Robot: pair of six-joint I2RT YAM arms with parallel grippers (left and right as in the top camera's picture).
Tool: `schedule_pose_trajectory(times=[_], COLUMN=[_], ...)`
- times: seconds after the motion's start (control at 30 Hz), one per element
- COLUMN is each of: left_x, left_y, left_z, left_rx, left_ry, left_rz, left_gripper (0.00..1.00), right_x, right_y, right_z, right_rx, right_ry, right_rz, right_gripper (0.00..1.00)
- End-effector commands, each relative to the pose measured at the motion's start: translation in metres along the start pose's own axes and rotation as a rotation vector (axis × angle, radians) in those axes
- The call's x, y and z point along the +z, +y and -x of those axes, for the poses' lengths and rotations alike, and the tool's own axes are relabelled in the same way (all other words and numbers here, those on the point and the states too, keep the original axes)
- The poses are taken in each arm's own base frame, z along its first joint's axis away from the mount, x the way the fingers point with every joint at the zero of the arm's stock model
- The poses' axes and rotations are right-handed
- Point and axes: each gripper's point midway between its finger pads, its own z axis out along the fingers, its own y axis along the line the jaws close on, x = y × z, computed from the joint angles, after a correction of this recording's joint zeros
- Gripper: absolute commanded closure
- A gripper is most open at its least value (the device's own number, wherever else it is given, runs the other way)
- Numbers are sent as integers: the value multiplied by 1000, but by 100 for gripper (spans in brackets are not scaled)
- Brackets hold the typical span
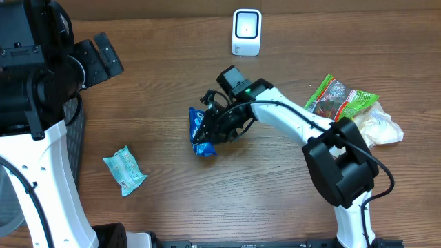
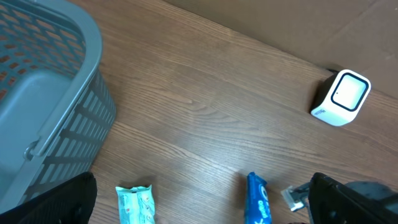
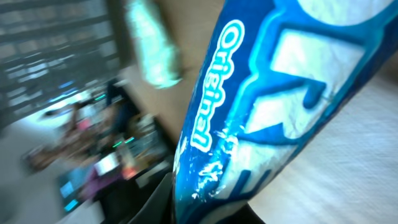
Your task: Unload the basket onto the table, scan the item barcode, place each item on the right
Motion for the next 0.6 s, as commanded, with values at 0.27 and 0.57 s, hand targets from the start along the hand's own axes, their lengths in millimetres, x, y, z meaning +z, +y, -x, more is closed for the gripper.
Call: schedule_pose_trajectory(times=[0.27, 0.57], left_x=[1, 1], left_y=[1, 1], left_z=[2, 2], left_rx=[-15, -15], left_ry=[-3, -3], left_rz=[6, 6], left_gripper=[0, 0], right_x=[-67, -121], right_y=[-104, -66], right_z=[17, 49], right_rx=[264, -127], right_ry=[-200, -308], right_rz=[-399, -716], right_gripper=[34, 41])
